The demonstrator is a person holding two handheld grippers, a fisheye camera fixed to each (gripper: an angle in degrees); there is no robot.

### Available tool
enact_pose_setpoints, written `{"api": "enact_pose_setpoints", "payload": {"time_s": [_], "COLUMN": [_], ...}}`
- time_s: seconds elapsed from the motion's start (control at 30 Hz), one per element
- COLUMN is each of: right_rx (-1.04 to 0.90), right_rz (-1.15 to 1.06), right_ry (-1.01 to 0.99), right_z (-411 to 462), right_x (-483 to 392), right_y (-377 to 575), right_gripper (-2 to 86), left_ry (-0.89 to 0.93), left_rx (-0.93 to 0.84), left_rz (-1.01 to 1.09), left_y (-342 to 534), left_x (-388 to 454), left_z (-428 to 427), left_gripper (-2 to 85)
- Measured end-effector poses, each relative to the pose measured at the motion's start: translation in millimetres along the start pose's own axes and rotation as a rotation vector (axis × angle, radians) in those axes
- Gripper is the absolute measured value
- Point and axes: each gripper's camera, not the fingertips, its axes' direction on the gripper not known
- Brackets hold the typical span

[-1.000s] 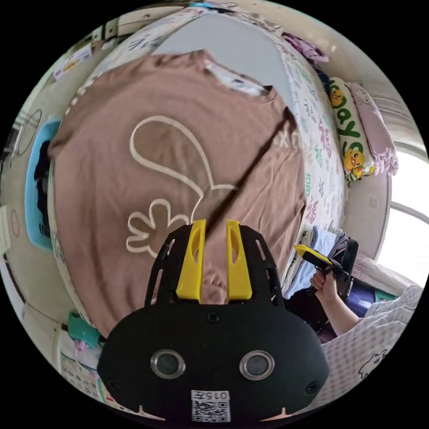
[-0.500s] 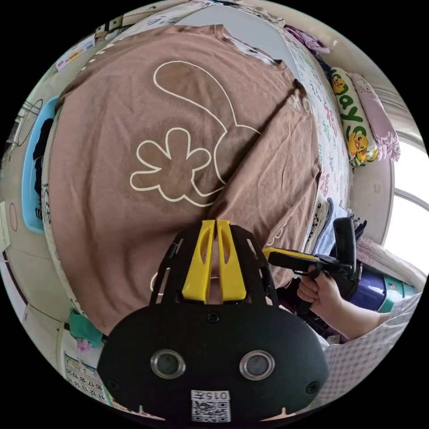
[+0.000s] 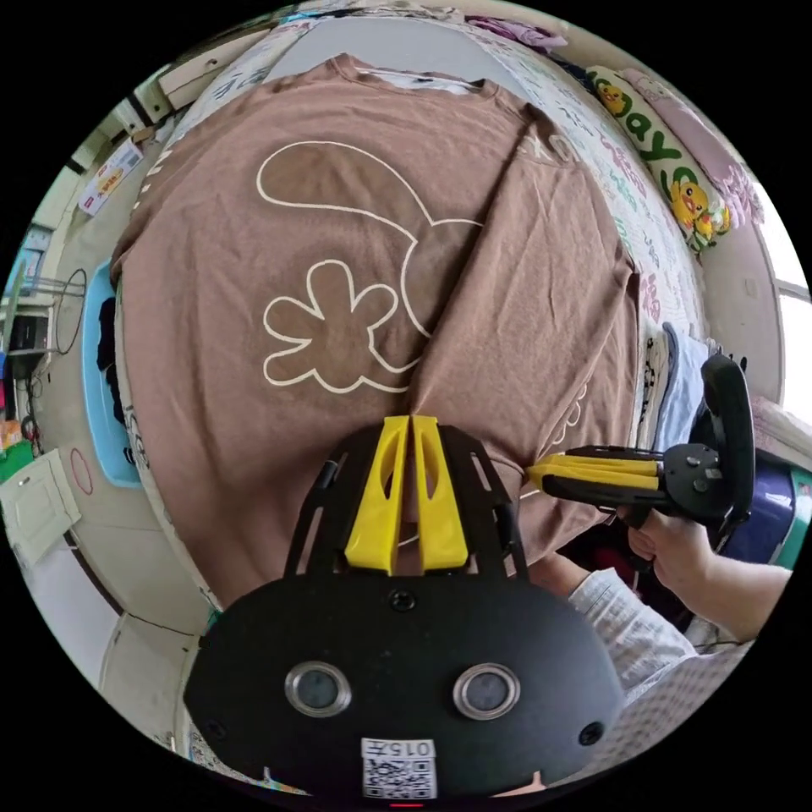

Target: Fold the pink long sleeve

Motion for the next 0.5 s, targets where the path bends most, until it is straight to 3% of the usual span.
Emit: {"api": "enact_pose_setpoints", "payload": {"time_s": [0.17, 0.27, 0.37, 0.5], "right_rx": [0.048, 0.076, 0.048, -0.058], "right_rz": [-0.065, -0.025, -0.013, 0.060], "right_ry": [0.199, 0.324, 0.406, 0.408], "right_z": [23, 40, 55, 61], "right_x": [-40, -65, -83, -87], "right_y": [-3, -7, -17, -42], "right_gripper": [0.4, 0.8, 1.5, 5.2], "left_ry": [-0.176, -0.174, 0.086, 0.318], "left_rx": [0.071, 0.116, 0.106, 0.311], "left_rz": [0.164, 0.209, 0.270, 0.036], "left_y": [5, 10, 8, 31], "left_x": [27, 22, -19, -149], "left_z": [38, 62, 80, 68], "left_gripper": [0.4, 1.7, 6.1, 9.7]}}
